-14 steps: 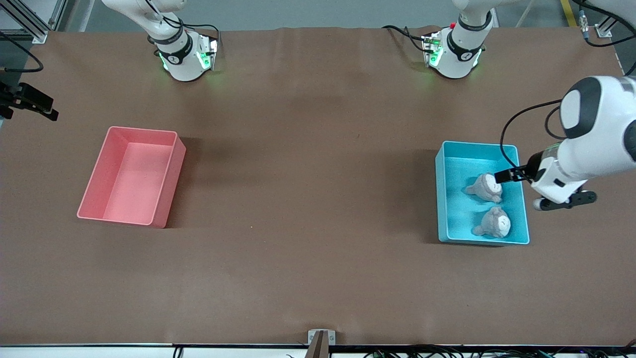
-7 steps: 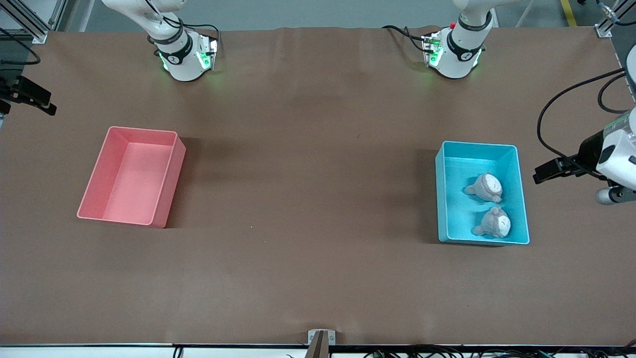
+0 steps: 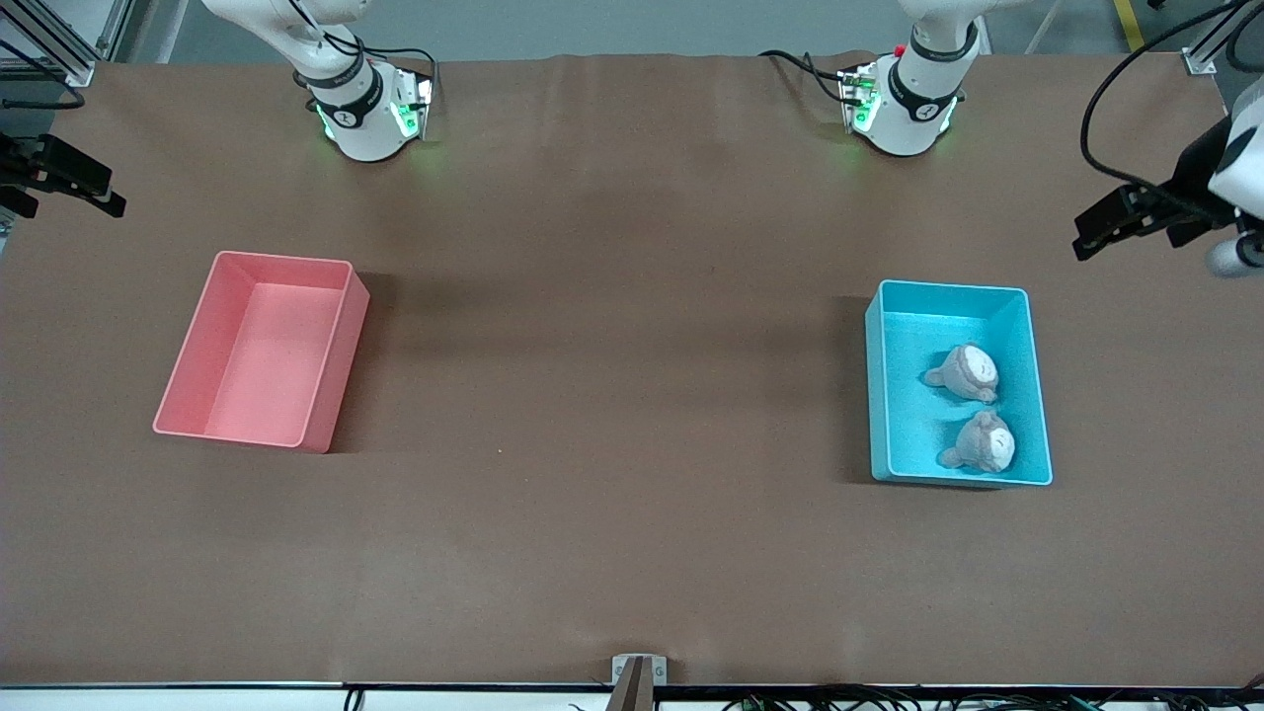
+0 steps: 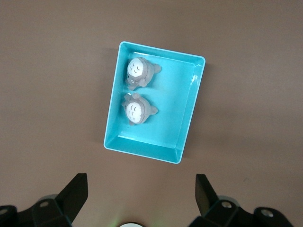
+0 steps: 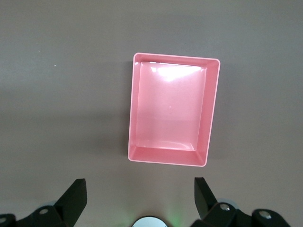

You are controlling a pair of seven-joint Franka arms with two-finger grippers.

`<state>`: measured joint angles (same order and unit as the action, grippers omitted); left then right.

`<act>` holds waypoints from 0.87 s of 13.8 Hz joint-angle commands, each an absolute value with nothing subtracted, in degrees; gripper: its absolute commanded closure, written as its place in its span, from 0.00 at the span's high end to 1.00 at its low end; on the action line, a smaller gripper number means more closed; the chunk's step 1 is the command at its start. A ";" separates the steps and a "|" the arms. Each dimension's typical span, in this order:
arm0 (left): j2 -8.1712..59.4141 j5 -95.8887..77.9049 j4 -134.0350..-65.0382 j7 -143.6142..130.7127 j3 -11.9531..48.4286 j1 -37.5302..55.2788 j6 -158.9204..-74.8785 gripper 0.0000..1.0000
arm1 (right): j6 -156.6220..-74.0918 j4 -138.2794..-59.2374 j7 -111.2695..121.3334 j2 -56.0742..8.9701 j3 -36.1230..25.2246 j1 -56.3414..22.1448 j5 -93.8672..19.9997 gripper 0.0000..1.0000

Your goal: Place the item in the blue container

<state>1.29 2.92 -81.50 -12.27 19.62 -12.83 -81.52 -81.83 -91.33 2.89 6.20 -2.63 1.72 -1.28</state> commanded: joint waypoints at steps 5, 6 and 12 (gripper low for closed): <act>-4.92 2.02 -89.03 -7.65 5.99 -0.28 -81.65 1.00 | -80.07 -91.67 1.49 7.29 -2.11 2.11 -1.85 1.00; -5.01 2.02 -89.56 -7.82 5.11 1.39 -82.00 1.00 | -79.98 -91.67 1.58 7.29 -2.02 2.11 -1.85 1.00; -7.73 1.93 -93.60 -8.44 5.27 1.49 -86.74 1.00 | -79.89 -91.58 2.46 7.29 -2.11 2.20 -1.32 1.00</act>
<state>-5.13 2.89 -90.39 -8.47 5.69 1.57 -84.62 -80.38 -91.20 2.56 6.20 -2.40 1.76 -1.27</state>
